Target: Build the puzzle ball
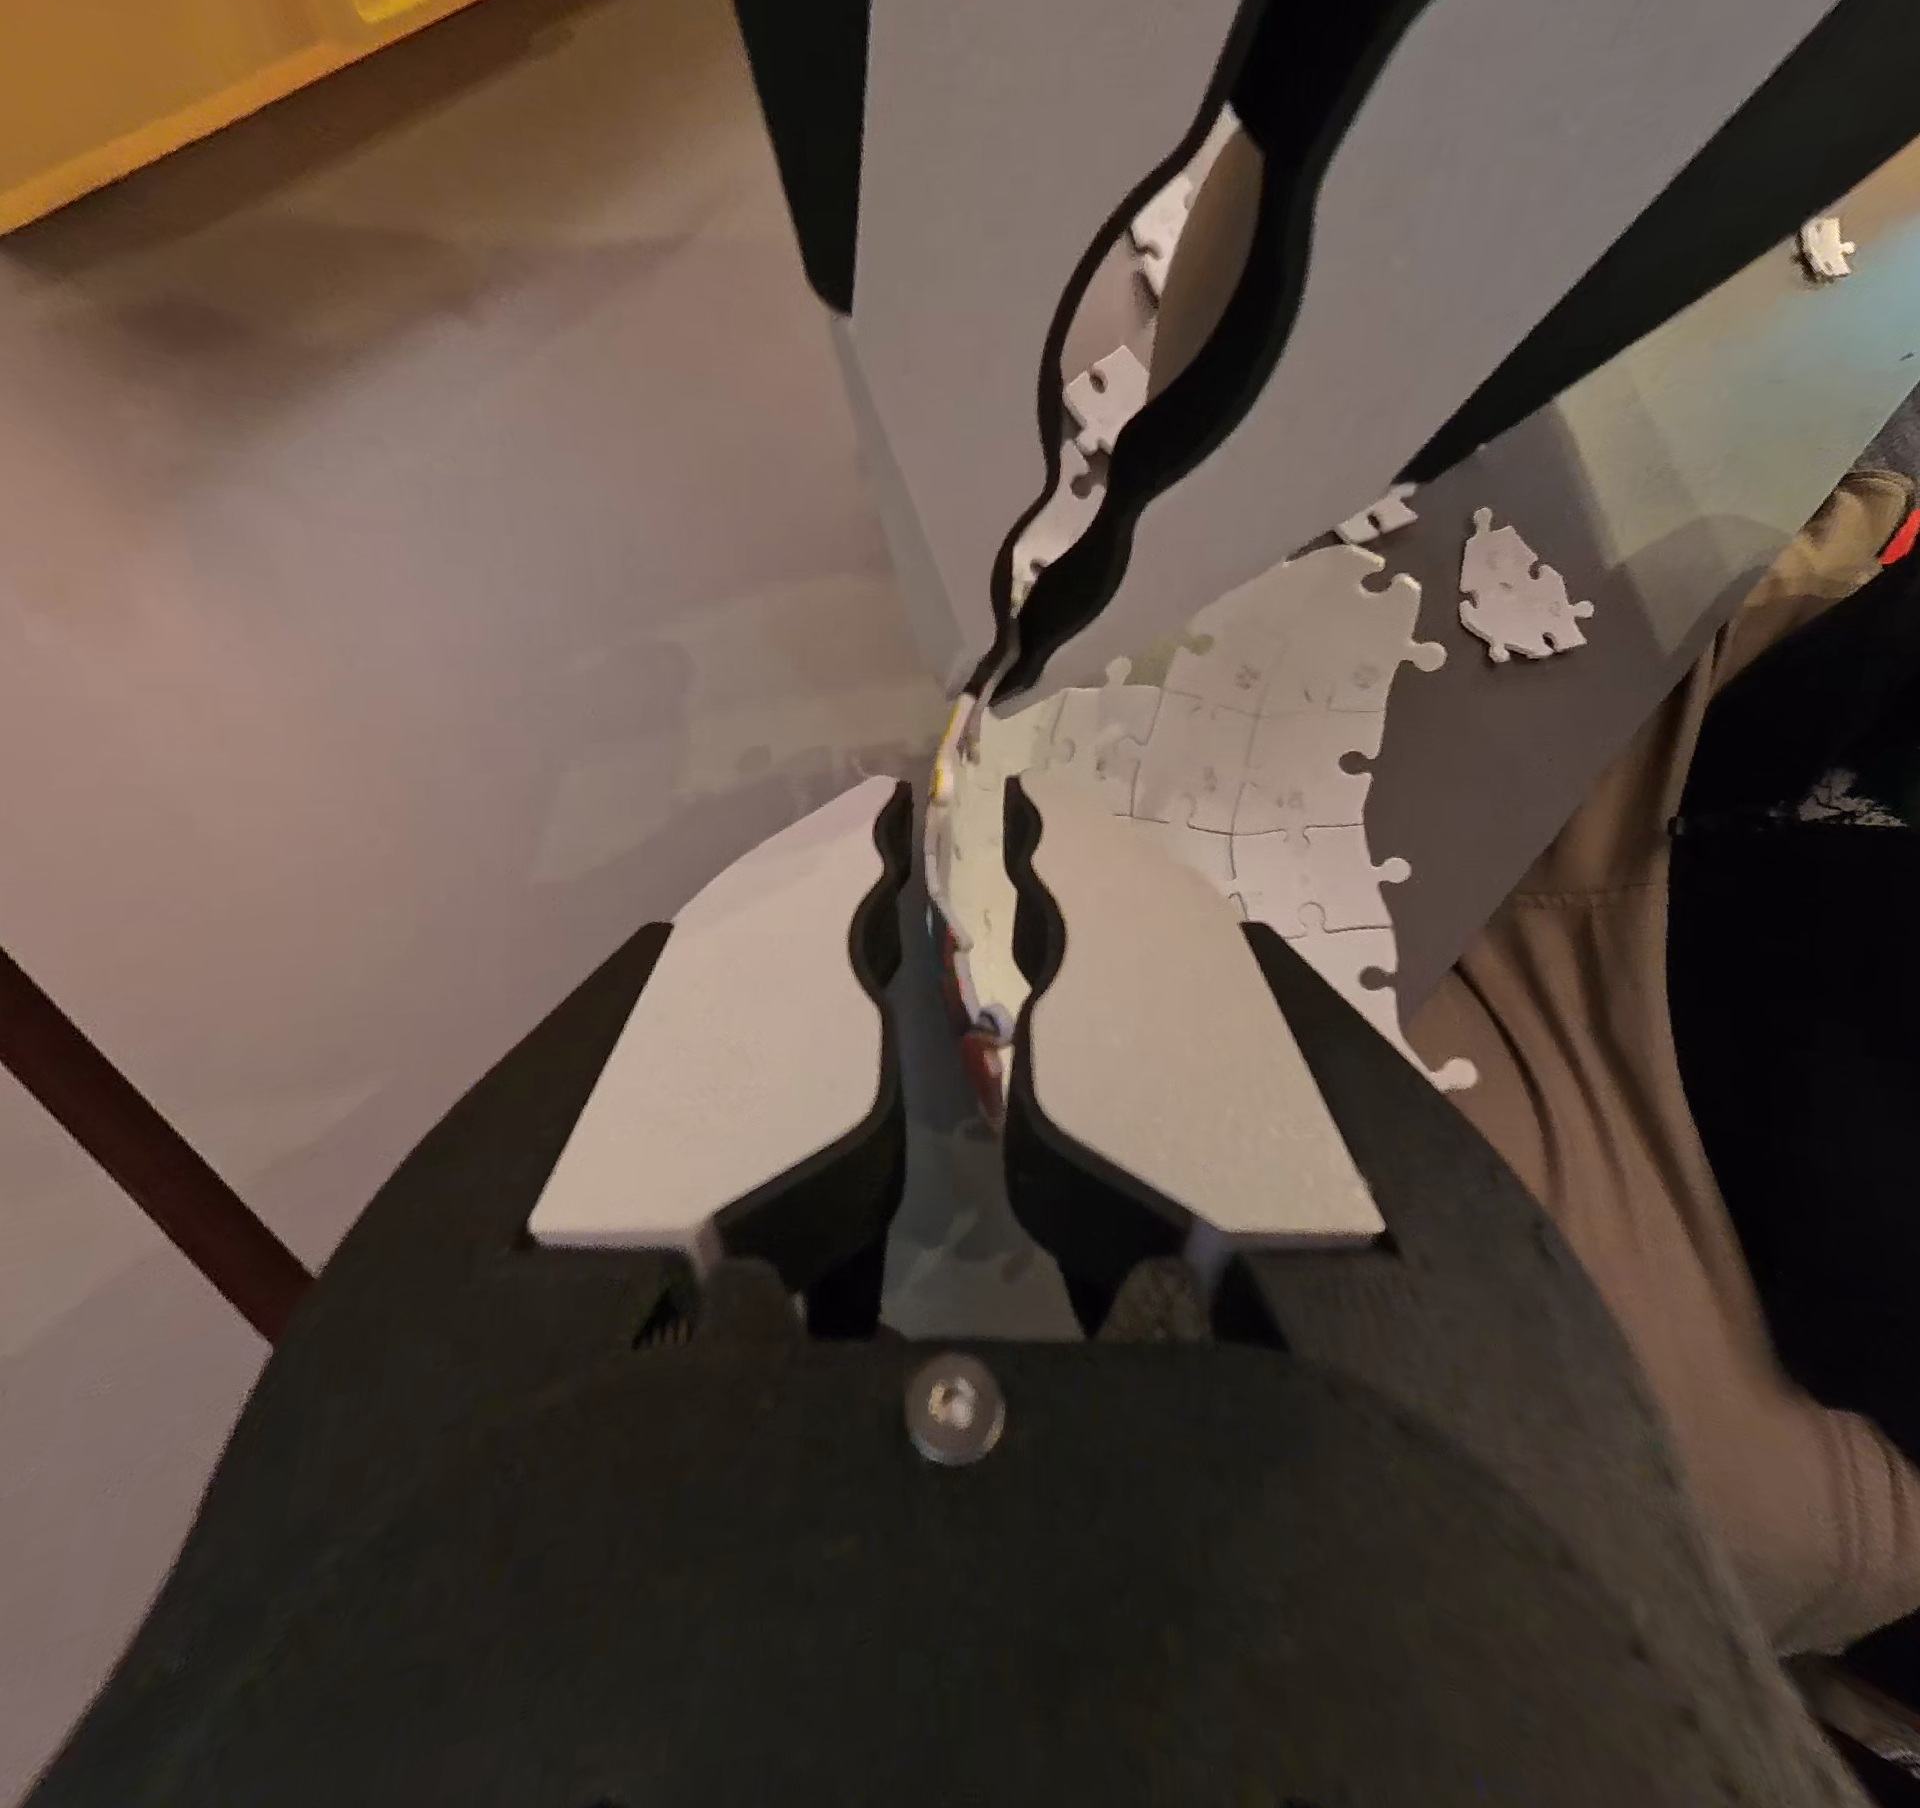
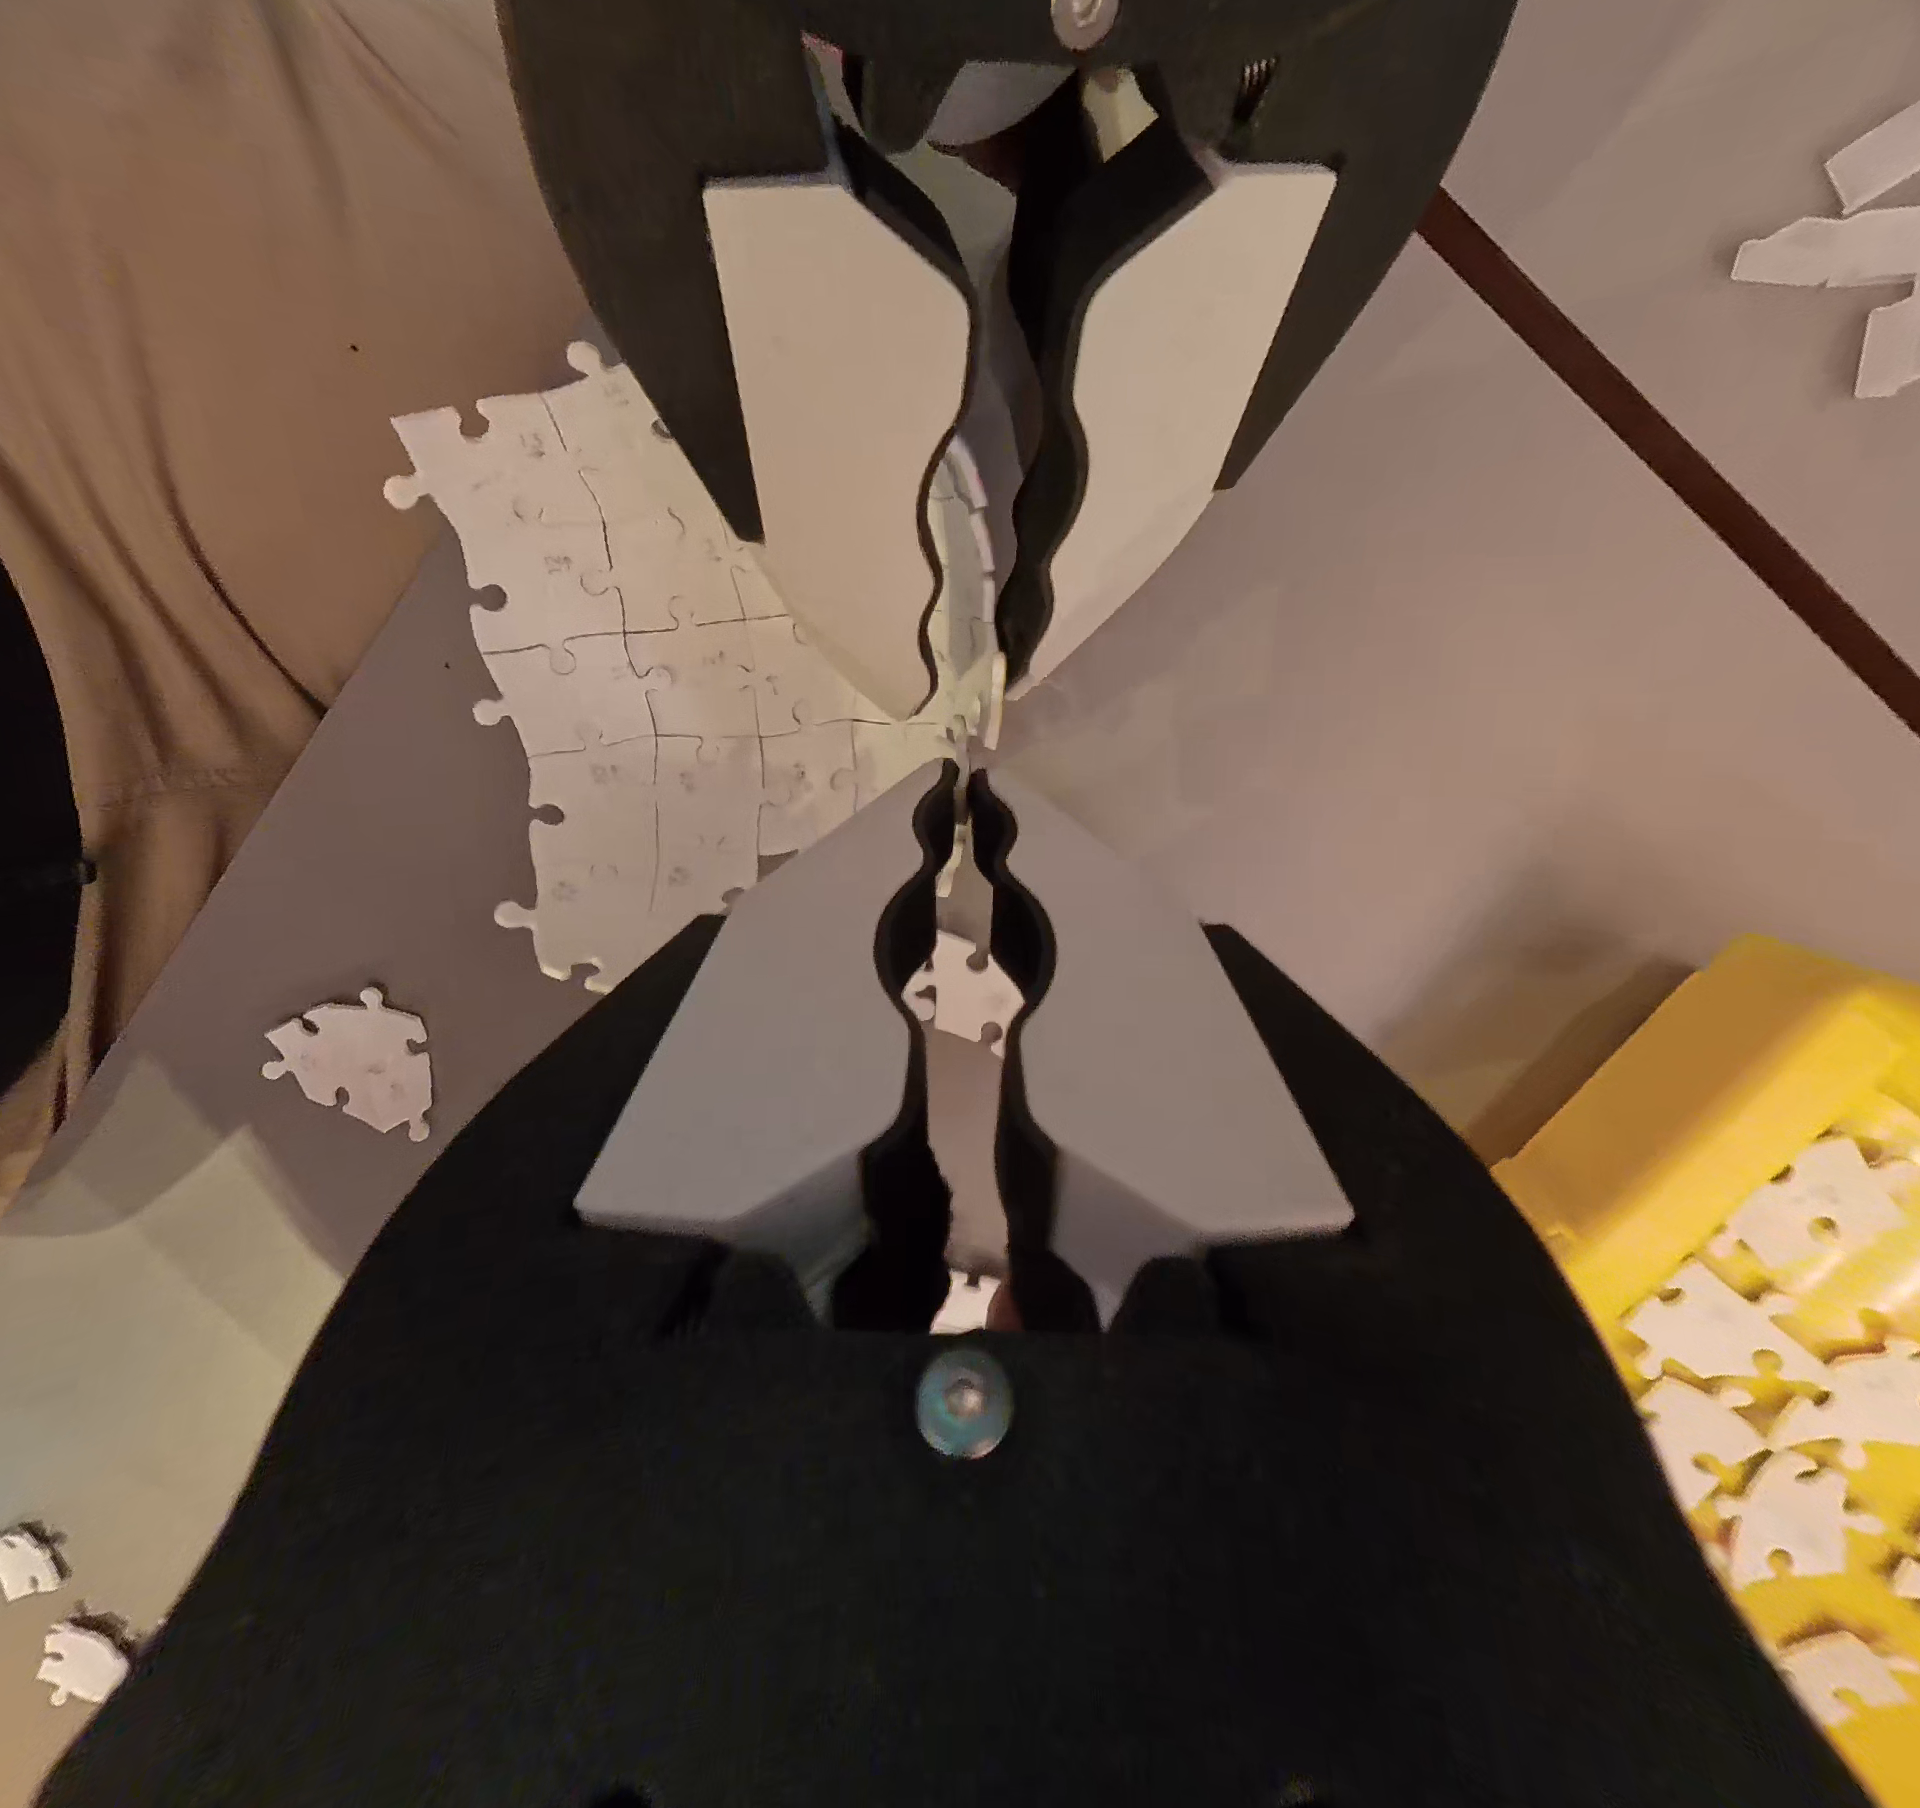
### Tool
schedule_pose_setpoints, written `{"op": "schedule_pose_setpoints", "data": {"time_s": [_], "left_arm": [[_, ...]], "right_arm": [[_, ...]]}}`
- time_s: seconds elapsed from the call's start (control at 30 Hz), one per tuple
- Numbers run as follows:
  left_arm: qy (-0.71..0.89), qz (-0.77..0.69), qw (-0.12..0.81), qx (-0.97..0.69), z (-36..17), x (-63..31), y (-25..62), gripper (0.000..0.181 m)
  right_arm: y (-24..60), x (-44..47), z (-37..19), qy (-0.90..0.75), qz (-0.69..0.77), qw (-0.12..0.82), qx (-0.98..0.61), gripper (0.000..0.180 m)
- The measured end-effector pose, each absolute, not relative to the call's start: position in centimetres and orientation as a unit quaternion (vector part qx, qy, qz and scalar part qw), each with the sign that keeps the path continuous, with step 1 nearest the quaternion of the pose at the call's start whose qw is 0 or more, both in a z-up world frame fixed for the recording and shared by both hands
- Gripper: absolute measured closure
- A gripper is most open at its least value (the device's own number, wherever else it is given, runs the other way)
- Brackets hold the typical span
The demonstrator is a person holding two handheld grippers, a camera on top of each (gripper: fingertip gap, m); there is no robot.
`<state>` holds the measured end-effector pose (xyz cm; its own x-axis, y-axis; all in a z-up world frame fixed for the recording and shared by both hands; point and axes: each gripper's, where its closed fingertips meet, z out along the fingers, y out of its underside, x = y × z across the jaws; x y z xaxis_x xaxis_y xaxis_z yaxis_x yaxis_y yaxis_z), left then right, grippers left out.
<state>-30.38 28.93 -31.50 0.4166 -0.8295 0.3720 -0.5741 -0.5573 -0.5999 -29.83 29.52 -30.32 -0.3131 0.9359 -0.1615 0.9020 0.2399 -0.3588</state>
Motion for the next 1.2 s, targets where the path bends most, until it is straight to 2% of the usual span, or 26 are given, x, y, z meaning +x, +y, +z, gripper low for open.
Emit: {"op": "schedule_pose_setpoints", "data": {"time_s": [0.53,1.2], "left_arm": [[0.425,-0.342,0.19,-0.816,-31.89,-29.92,28.68,0.174],[0.412,-0.355,0.192,-0.817,-32.01,-29.6,28.73,0.173]], "right_arm": [[29.53,-29.54,-30.79,-0.763,0.222,0.053,-0.605,0.174],[29.17,-29.35,-31.02,-0.73,0.225,0.075,-0.641,0.178]]}}
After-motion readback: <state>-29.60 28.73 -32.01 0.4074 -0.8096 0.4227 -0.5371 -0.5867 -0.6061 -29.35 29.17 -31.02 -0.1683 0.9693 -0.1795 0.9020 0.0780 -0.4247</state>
